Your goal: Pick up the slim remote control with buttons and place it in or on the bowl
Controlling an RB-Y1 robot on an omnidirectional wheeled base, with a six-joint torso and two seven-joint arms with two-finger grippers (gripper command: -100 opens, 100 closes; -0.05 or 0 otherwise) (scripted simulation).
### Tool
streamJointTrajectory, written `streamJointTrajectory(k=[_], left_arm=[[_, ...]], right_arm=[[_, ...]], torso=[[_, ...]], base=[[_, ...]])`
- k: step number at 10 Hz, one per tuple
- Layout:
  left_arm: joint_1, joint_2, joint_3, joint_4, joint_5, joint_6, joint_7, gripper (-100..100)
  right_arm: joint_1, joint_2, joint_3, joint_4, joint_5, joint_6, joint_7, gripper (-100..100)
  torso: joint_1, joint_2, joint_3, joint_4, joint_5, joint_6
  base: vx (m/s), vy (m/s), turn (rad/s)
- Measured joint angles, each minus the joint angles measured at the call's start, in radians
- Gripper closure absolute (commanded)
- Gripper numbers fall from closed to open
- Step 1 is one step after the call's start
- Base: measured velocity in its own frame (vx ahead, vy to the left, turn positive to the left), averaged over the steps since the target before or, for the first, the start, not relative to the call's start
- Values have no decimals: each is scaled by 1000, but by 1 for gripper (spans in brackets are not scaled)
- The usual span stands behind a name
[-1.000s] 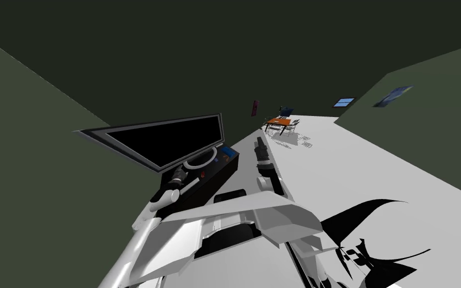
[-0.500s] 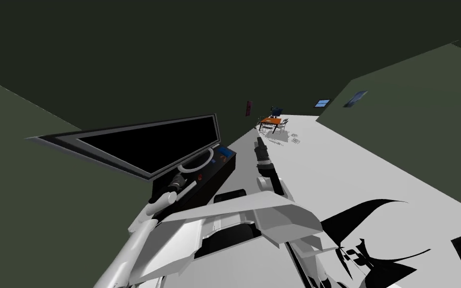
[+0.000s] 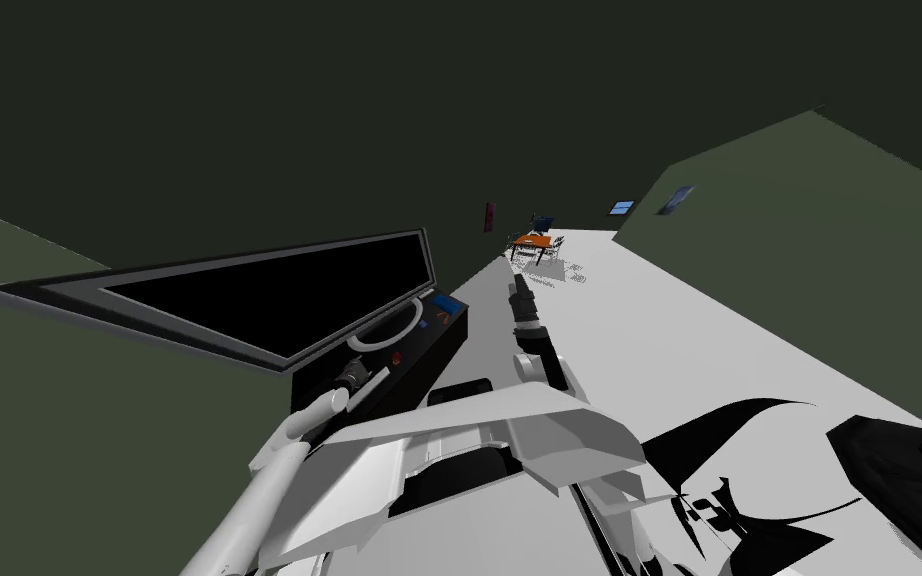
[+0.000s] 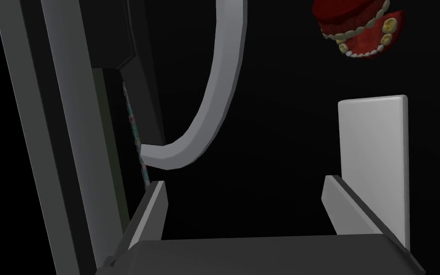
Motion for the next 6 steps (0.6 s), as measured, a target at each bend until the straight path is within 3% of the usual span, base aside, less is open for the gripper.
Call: streamJointTrajectory(k=[4,6], left_arm=[[-16,23,-5,120,55,90,8,-100],[-6,32,0,135,68,151,22,-100]], right_arm=[[0,0,0,0,0,0,0,0],[0,0,0,0,0,0,0,0]], torso=[[1,0,0,0,0,0],[0,-1,0,0,0,0]], base=[[2,34,-174],[10,30,-155]])
